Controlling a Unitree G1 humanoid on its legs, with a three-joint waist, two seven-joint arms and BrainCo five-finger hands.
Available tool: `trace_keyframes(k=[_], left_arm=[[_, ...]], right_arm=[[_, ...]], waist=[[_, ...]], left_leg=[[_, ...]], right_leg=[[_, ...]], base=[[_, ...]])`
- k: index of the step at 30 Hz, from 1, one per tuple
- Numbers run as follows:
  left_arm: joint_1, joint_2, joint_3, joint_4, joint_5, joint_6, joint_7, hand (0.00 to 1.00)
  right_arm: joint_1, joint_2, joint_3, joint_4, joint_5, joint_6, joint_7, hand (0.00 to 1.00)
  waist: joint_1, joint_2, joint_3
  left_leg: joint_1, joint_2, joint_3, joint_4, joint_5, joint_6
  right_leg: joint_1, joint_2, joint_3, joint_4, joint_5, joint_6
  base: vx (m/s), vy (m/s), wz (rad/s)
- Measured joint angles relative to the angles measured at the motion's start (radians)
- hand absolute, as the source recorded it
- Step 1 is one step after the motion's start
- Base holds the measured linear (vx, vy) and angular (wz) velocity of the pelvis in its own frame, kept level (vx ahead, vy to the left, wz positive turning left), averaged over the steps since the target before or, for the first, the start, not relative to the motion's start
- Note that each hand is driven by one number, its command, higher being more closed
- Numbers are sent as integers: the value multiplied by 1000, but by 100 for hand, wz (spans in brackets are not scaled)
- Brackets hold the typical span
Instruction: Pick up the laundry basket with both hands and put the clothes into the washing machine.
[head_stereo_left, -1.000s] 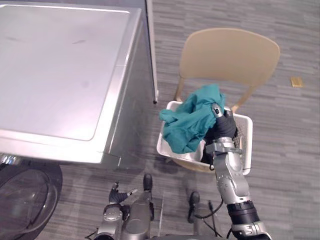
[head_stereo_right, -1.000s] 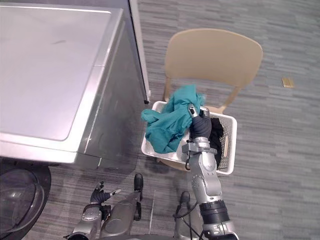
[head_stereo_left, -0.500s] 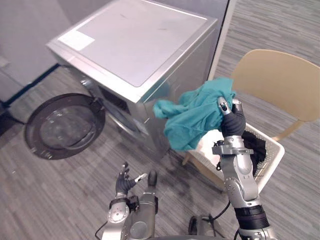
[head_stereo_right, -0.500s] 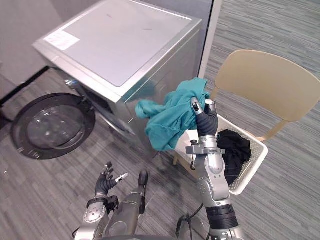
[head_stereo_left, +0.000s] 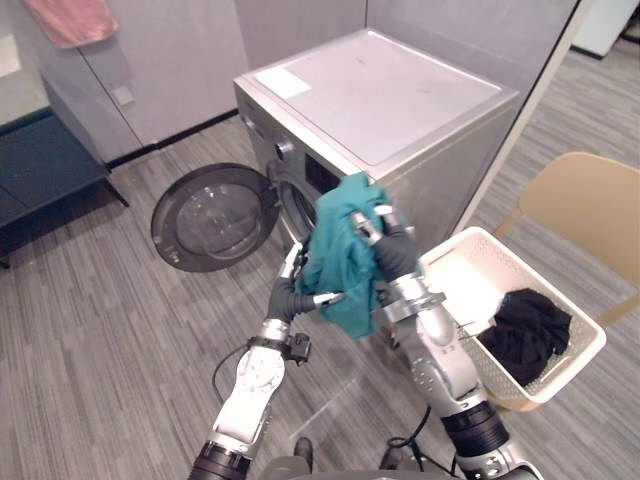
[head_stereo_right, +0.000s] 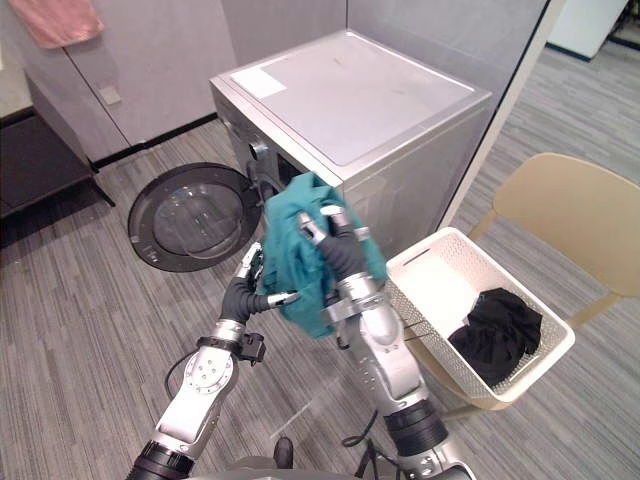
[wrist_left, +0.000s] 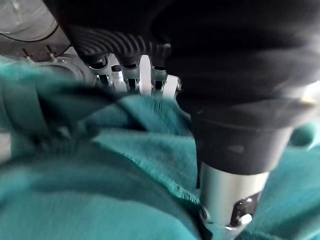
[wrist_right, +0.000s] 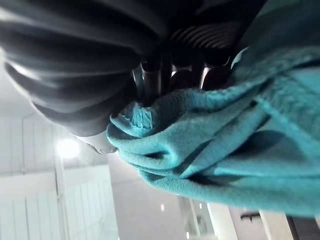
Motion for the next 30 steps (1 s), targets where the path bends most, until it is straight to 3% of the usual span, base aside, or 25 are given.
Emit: trace_keyframes(k=[1, 2, 6, 7, 13, 19, 24, 27, 30], left_arm=[[-10, 2, -6, 15, 13, 1, 6, 0], [-27, 7, -21, 40, 27, 2, 18, 100], [-65, 23, -49, 83, 103, 14, 54, 100], [-69, 28, -57, 88, 104, 18, 61, 100], [-65, 50, -62, 108, 102, 21, 90, 100], [-13, -5, 21, 106, 100, 28, 105, 100], [64, -32, 147, 84, 100, 30, 110, 100], [128, -31, 208, 76, 100, 30, 121, 100], [177, -37, 264, 83, 98, 30, 126, 100]], right_arm=[[0, 0, 12, 7, 6, 6, 1, 100], [1, 0, 35, 18, 19, 11, 1, 100], [25, -2, 49, 28, 126, 23, 4, 100], [34, -3, 50, 28, 140, 23, 5, 0], [85, -21, 68, 28, 181, 22, 14, 0], [131, -23, 17, 27, 79, 22, 12, 0], [186, -47, -132, -22, -232, 11, -65, 0], [249, -95, -228, -94, -402, -27, -120, 0], [325, -130, -299, -88, -490, -35, -153, 0]], waist=[[0, 0, 0], [-1, 0, 0], [-2, -7, -5], [-2, -10, -7], [-2, -26, -19], [-2, -25, -31], [0, -27, -33], [-1, -27, -33], [-1, -27, -33]], left_leg=[[1, -1, -1, -4, 5, 1], [8, -3, -3, -23, 20, 5], [13, 4, -7, -63, 45, 5], [12, 4, -7, -64, 46, 3], [-3, 12, 0, -67, 52, -7], [8, 11, 1, -76, 57, -11], [17, 10, 4, -85, 58, -11], [13, 11, 6, -86, 57, -10], [12, 13, 4, -87, 57, -10]], right_leg=[[1, 0, 0, -3, 4, 0], [2, 1, 0, -13, 11, 1], [2, 7, 10, -30, 27, 13], [2, 8, 12, -29, 27, 12], [-31, 17, 31, -8, 33, 0], [-32, 27, 33, -10, 33, -2], [-24, 31, 39, -17, 33, -2], [-24, 34, 44, -20, 33, -2], [-17, 39, 42, -32, 33, -1]], base=[[-123, 26, 8], [-124, 15, 3], [-111, -1, 2], [-96, -36, 1], [-7, -33, -8], [67, -26, -3], [40, -11, -1], [23, -14, -3], [13, -9, 1]])
